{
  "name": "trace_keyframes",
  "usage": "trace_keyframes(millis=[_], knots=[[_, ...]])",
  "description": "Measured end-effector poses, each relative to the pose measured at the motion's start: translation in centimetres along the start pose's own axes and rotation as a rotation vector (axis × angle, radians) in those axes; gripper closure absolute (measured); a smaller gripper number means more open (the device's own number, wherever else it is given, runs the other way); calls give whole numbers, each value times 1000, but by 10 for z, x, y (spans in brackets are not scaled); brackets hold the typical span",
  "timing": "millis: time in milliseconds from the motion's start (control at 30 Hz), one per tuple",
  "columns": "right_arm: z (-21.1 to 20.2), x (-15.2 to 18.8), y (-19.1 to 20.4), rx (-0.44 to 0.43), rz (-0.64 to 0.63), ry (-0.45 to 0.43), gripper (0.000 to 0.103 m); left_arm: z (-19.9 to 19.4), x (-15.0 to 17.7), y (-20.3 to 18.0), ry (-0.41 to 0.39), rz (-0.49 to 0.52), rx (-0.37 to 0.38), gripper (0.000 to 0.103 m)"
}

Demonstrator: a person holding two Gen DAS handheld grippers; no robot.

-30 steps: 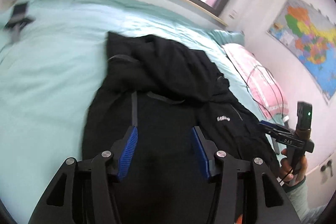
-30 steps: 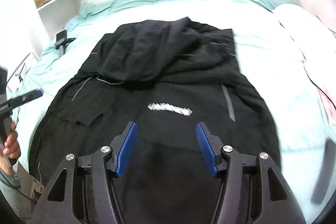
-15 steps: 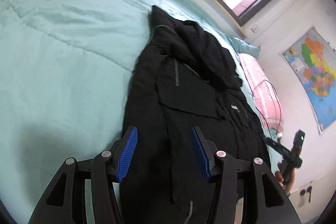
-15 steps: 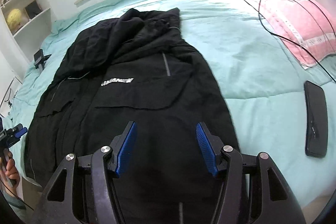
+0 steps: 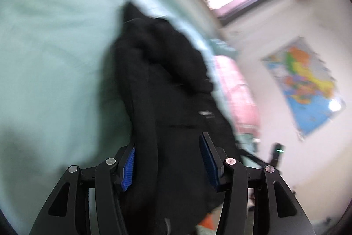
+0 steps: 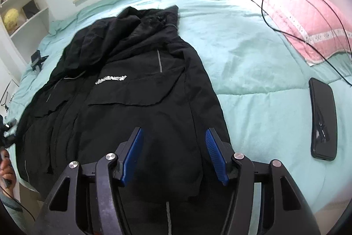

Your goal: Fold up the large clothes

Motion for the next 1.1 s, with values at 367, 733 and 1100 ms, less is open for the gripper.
trace_keyframes(millis=[367, 733, 1100], knots=[[32, 39, -43, -79, 151, 174, 42, 28, 41, 22, 107, 2, -133, 50], [-5, 16, 22, -239, 24, 137, 64, 11, 26, -36, 75, 46, 67, 50], [23, 72, 13, -161, 25, 208, 54, 17, 96, 20, 106, -17, -239, 73]])
Point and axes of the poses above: each gripper's, at about its wrist camera, not at the fingertips, and z roughly the way its jaws point, y to its left, x to its underside, the point moved 8 cm from there along z, roughly the way its jaws point, and after that the axes turned 6 degrees about y, right-handed, at the moved point
